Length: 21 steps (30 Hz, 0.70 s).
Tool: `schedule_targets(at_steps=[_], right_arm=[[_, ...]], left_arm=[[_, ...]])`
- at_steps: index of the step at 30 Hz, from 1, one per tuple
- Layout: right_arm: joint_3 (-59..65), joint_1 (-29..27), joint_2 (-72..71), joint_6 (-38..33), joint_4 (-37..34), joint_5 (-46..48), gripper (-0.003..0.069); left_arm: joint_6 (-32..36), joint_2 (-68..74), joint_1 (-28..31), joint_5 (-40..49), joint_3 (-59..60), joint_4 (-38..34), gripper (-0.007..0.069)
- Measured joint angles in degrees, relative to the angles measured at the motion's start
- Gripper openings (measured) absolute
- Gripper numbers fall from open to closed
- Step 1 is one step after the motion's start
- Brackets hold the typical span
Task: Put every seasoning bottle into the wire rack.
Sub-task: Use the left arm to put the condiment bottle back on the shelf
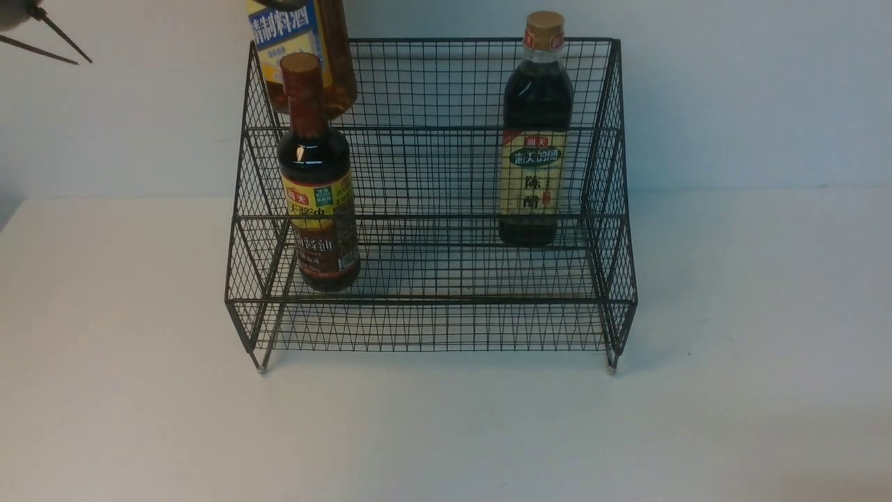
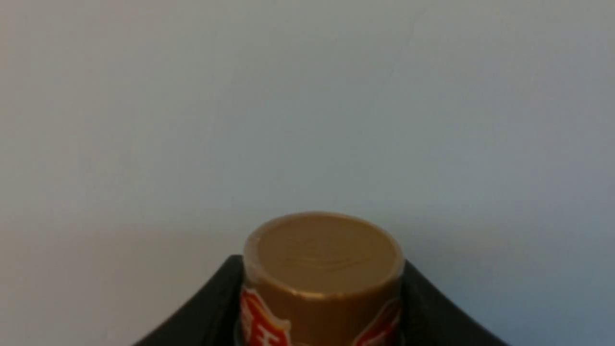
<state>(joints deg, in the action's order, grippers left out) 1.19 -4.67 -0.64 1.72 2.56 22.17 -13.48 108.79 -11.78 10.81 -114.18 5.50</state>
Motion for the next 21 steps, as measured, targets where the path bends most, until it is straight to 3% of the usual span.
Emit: schedule_targets(at_steps=[10, 21], right_arm=[[0.0, 0.0, 0.0, 0.0, 0.0, 0.0, -0.0015], [0.0, 0.0, 0.0, 0.0, 0.0, 0.0, -0.0015]], left_arm=[[0.0, 1.5, 0.0, -0.3, -0.2, 0.1, 0.0316], [-0.8, 1.4, 0.0, 6.5, -0.2, 0.0, 0.0316]])
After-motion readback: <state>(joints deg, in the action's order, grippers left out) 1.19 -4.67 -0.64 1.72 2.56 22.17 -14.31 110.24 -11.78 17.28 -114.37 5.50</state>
